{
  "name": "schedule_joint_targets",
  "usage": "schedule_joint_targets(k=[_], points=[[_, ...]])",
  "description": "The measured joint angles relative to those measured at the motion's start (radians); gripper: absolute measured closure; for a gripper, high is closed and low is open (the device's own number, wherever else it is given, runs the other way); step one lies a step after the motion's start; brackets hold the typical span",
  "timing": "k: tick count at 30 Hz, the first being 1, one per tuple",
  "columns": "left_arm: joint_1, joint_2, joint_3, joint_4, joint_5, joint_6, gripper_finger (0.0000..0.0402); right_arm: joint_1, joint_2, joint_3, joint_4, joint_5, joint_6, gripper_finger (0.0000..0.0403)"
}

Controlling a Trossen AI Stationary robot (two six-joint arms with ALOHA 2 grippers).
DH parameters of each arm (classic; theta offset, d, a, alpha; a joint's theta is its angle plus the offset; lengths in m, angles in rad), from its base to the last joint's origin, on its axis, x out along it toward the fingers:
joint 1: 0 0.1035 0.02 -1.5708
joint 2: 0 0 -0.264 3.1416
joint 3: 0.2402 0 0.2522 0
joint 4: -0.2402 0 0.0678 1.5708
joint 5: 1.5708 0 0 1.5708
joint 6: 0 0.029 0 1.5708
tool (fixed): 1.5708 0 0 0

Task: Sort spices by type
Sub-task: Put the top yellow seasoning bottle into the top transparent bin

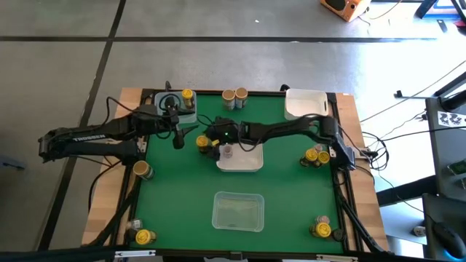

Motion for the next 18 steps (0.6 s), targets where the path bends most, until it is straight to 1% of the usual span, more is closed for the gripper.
schedule_joint_targets(k=[3, 8, 11, 15, 18], points=[[0.000, 0.000, 0.000, -0.006, 0.000, 0.006, 0.0139, 0.000, -0.077, 0.000, -0.130, 0.013, -0.036, 0.0064], [0.000, 0.000, 0.000, -0.005, 0.000, -0.025, 0.0139, 0.000, -0.189, 0.000, -0.361, 0.073, -0.057, 0.0065], [0.000, 0.000, 0.000, -0.008, 0.000, -0.069, 0.0139, 0.000, -0.237, 0.000, -0.548, 0.088, -0.055, 0.0066], [0.000, 0.002, 0.000, -0.017, 0.001, -0.115, 0.0139, 0.003, -0.281, 0.000, -0.706, 0.088, -0.038, 0.0066], [0.000, 0.002, 0.000, -0.014, 0.001, -0.136, 0.0139, 0.011, -0.308, -0.009, -0.762, 0.108, -0.037, 0.0066]])
